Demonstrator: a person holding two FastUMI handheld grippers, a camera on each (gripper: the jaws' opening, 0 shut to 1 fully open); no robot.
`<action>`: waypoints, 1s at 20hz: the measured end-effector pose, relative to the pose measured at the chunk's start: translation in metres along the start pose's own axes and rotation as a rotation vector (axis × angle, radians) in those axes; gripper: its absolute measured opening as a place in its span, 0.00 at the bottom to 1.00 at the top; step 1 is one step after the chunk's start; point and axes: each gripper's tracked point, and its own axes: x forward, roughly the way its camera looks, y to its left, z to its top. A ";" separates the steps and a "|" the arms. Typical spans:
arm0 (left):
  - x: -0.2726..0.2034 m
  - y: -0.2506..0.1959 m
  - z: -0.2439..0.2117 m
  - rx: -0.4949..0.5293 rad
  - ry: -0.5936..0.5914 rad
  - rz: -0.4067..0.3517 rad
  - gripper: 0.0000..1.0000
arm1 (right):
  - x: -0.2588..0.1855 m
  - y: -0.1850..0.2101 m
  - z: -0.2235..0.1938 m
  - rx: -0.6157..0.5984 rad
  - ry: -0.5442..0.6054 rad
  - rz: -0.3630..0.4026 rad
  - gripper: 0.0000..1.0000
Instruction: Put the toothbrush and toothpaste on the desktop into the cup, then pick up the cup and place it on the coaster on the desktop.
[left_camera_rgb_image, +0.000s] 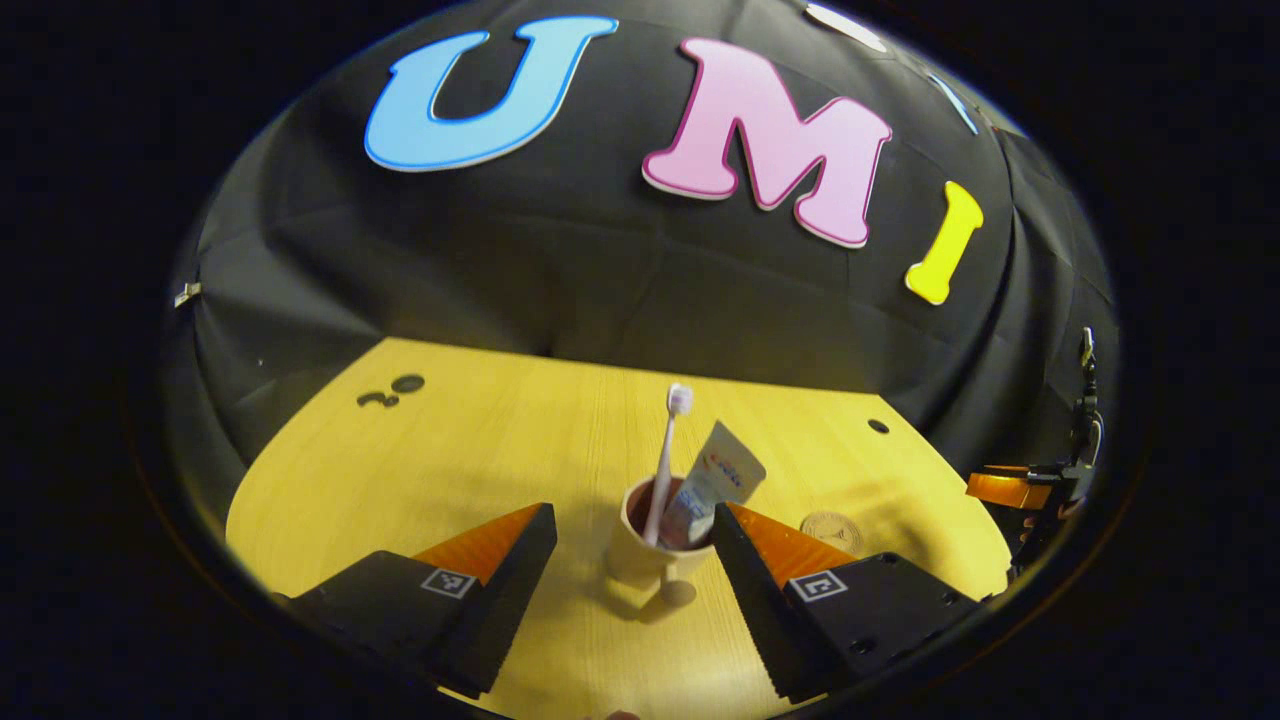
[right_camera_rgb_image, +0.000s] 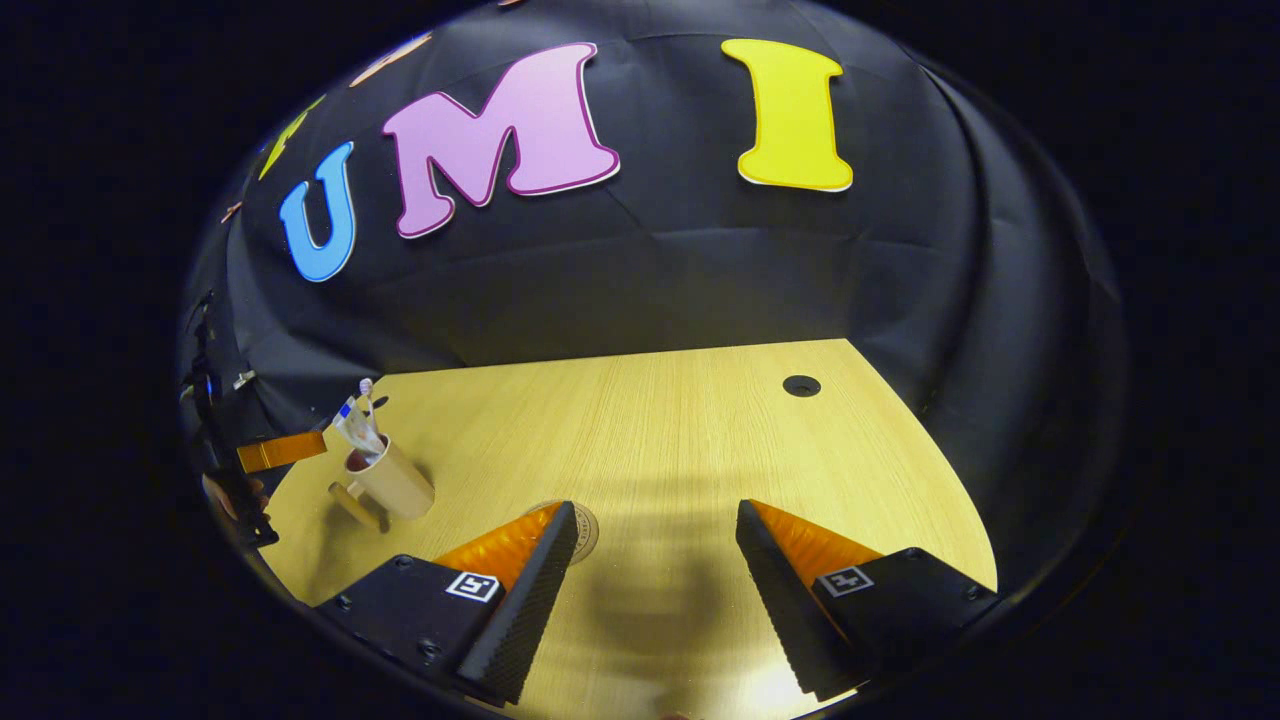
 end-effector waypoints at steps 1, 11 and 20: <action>0.000 -0.002 -0.005 -0.009 0.038 -0.004 0.98 | -0.003 -0.002 0.002 -0.007 -0.002 0.006 0.98; 0.015 -0.011 -0.042 -0.006 0.433 0.035 0.98 | -0.040 -0.028 -0.025 0.033 0.011 0.015 0.98; 0.037 -0.016 -0.080 0.068 0.655 0.056 0.98 | -0.060 -0.075 -0.043 0.147 0.015 -0.077 0.98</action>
